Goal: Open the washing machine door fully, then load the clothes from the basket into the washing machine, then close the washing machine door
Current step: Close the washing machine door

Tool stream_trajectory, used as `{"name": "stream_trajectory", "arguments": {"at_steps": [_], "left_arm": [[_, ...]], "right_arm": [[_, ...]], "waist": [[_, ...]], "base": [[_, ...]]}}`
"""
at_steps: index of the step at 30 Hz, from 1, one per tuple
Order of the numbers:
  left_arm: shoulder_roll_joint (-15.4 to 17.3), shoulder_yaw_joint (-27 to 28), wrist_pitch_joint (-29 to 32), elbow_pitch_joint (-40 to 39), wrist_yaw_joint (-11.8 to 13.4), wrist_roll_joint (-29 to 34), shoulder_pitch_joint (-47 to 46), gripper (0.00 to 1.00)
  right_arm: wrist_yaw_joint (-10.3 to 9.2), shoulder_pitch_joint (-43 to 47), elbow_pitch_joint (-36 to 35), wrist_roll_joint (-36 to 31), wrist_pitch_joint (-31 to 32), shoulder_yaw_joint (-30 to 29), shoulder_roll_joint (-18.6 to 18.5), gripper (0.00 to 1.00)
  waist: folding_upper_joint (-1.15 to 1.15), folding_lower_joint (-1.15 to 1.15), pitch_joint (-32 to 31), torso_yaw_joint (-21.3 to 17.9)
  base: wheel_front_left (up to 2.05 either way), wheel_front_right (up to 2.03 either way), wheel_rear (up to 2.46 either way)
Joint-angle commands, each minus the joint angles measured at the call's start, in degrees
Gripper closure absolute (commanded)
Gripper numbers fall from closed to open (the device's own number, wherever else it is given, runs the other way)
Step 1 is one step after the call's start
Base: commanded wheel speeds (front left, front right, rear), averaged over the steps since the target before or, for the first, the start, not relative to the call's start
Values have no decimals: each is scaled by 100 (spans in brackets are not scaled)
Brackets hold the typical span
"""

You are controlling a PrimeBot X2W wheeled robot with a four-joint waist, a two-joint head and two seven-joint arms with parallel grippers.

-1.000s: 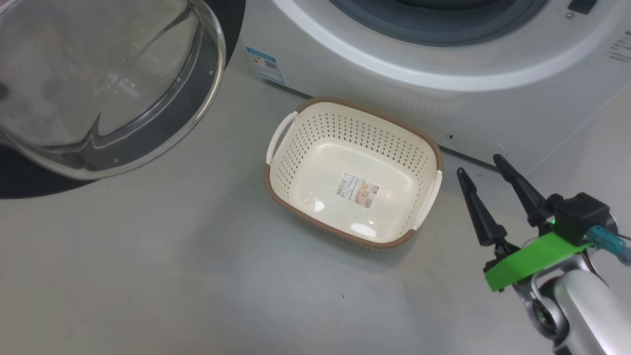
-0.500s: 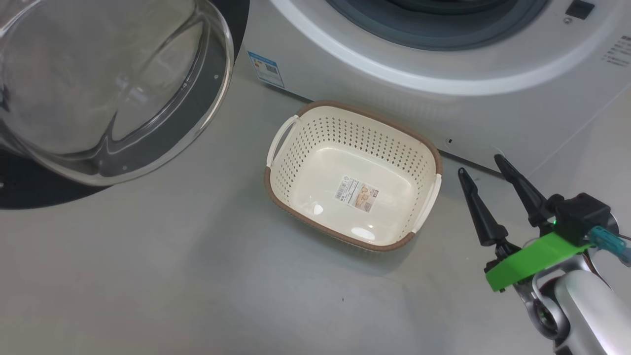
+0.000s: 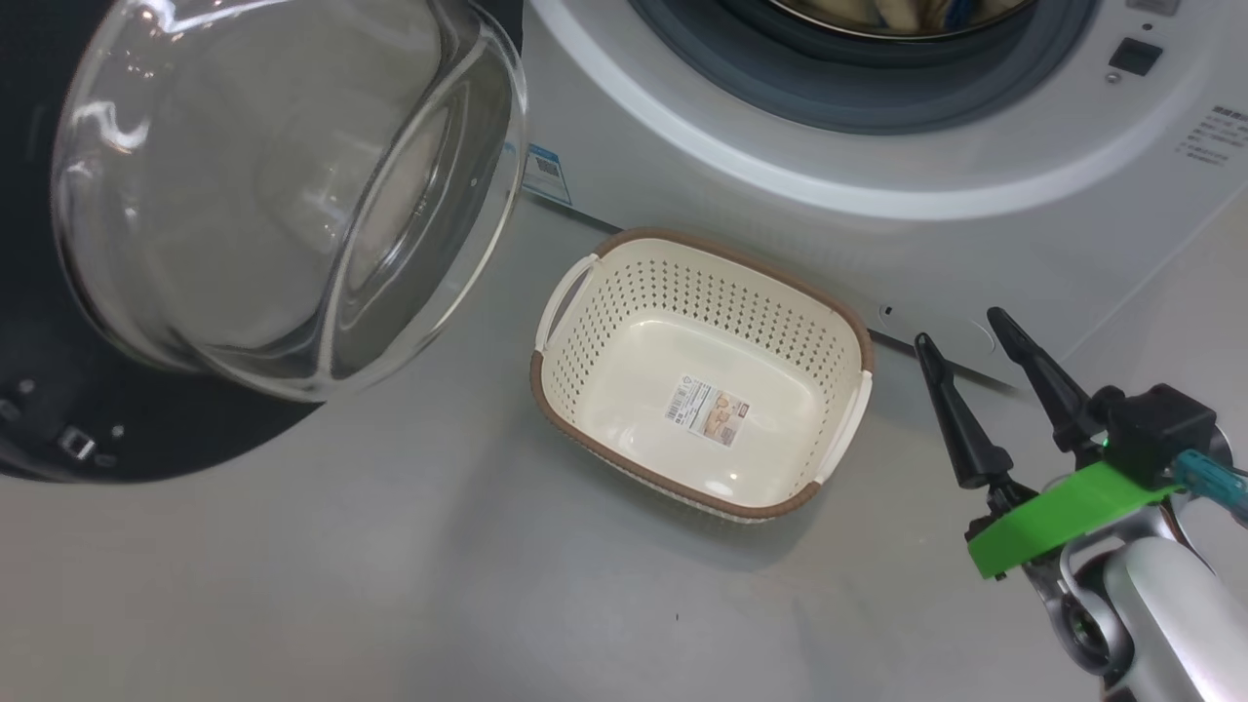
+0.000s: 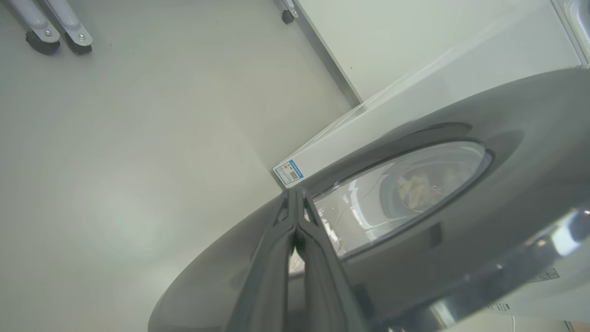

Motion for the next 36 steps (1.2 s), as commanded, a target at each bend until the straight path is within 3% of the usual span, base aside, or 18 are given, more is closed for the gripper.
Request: {"name": "stream_trajectory", "arguments": {"at_steps": [1, 12, 22, 36], "left_arm": [[265, 104, 132, -293, -6, -86, 7, 100], [347, -12, 782, -1458, -6, -496, 287, 100], [200, -21, 1374, -2599, -6, -892, 348, 100], [-480, -261, 1708, -3734, -6, -845, 303, 100]], "right_arm": [[9, 21, -148, -18, -38, 37, -79, 0], [9, 164, -176, 4, -38, -68, -30, 0], [9, 273, -188, -12, -38, -221, 55, 0], [9, 417, -244, -39, -38, -486, 169, 0]], "waist": [[0, 0, -49, 15], [0, 0, -301, -30], [0, 0, -429, -183], [0, 0, -535, -680]], "base": [[0, 0, 0], [0, 0, 0], [0, 0, 0], [0, 0, 0]]}}
